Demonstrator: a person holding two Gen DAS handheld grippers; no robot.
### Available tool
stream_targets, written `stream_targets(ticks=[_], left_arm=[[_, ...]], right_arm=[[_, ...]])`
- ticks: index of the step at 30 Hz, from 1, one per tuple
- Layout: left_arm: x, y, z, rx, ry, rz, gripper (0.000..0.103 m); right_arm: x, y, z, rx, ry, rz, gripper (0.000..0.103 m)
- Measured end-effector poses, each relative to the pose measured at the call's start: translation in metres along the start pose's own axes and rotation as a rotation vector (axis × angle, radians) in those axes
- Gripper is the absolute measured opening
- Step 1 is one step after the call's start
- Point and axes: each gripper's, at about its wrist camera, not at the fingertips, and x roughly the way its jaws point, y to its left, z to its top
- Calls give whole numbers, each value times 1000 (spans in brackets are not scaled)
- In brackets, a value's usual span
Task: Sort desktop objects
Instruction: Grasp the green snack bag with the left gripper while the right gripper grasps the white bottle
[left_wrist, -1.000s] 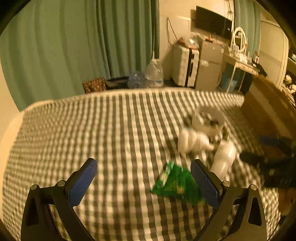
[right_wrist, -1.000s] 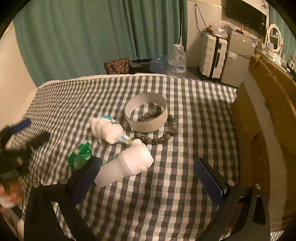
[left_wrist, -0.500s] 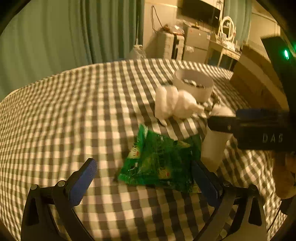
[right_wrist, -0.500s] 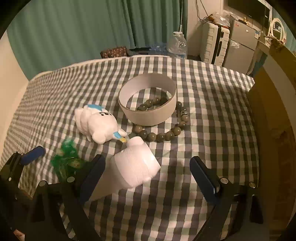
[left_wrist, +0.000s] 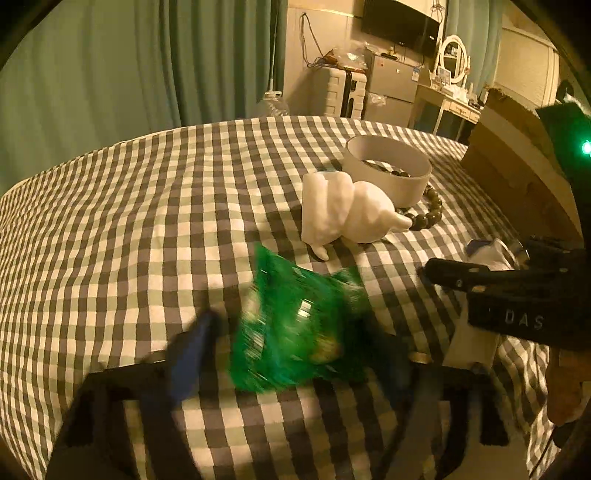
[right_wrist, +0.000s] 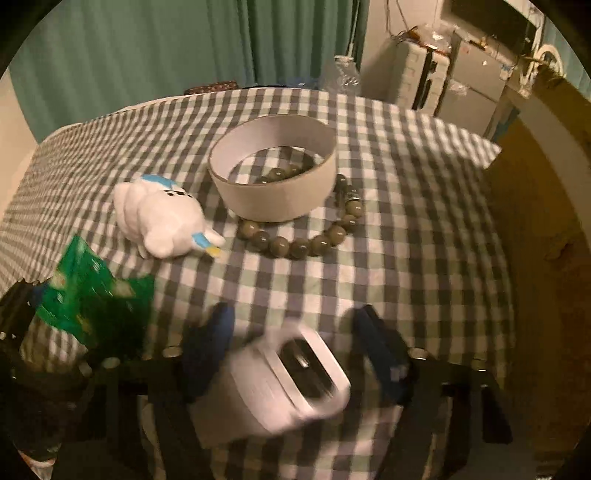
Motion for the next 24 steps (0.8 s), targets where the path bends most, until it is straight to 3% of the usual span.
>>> stream_targets(ticks=[1, 2, 3, 6, 7, 8, 10, 22, 24], left_arm=[[-2, 0, 0, -8, 1, -6, 49], [-3, 2, 1, -17, 3, -14, 36], [-5, 3, 1, -30, 2, -21, 32], [-11, 11, -1, -52, 4, -26, 28], [-13, 11, -1, -51, 5, -23, 28], [-15, 12, -2, -48, 4, -19, 28], [-20, 12, -2, -39, 0, -14, 28], [-55, 9, 4, -27, -60, -4, 27], [-58, 9, 4, -31, -63, -7, 27]], right_arm=[[-7, 1, -8, 14, -6, 5, 50], [-9, -3, -10, 35, -11, 15, 49], [-12, -7, -12, 56, -14, 34, 48], [-18, -20, -12, 97, -27, 61, 35], [-21, -24, -13, 114, -33, 66, 19], [-24, -29, -13, 133, -36, 67, 10], [-24, -36, -12, 152, -18, 79, 1], [-67, -49, -16, 101, -132, 138, 1], [-66, -54, -24, 130, -120, 159, 21]])
